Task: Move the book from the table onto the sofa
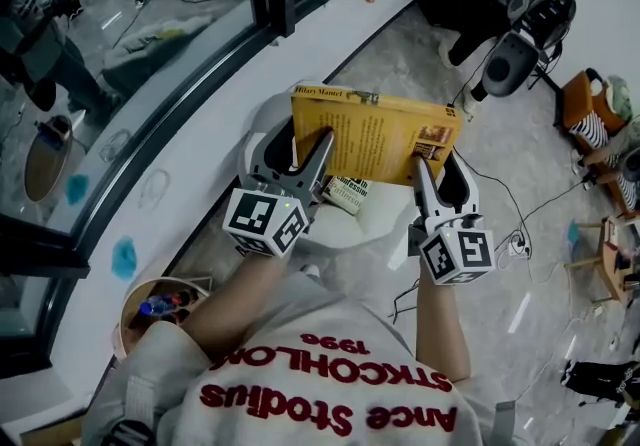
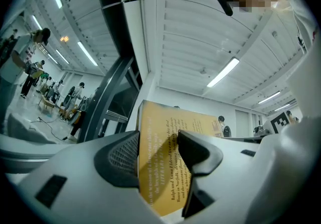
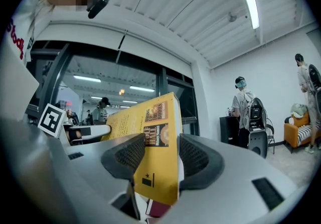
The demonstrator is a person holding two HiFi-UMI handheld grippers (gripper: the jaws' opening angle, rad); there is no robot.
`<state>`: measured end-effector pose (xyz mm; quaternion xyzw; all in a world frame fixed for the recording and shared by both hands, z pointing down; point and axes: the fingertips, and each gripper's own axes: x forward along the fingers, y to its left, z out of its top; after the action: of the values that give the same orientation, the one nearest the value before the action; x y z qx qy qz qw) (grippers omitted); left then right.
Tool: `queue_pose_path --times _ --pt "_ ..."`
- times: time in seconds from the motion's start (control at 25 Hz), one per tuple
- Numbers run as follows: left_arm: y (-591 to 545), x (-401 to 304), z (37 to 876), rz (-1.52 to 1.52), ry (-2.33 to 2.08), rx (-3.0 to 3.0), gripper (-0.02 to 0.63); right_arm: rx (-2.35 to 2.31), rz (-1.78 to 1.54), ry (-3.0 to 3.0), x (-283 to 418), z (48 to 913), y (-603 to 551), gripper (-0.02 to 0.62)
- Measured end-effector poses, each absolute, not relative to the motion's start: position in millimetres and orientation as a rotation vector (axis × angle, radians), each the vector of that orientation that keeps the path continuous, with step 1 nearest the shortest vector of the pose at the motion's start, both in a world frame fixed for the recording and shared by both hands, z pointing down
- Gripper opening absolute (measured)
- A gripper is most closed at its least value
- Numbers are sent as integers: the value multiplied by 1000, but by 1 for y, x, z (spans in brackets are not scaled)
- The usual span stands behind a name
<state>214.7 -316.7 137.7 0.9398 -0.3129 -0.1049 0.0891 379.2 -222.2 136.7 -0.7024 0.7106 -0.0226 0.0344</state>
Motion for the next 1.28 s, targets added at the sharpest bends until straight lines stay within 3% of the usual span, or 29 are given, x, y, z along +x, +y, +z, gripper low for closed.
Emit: queue_pose_path --times 0.68,1.28 --pt "-331 222 155 -291 -960 2787 235 -2147 -100 2200 388 155 -239 235" --pt "-376 287 213 -231 -1044 2719 235 -2091 -260 2269 458 217 -291 233"
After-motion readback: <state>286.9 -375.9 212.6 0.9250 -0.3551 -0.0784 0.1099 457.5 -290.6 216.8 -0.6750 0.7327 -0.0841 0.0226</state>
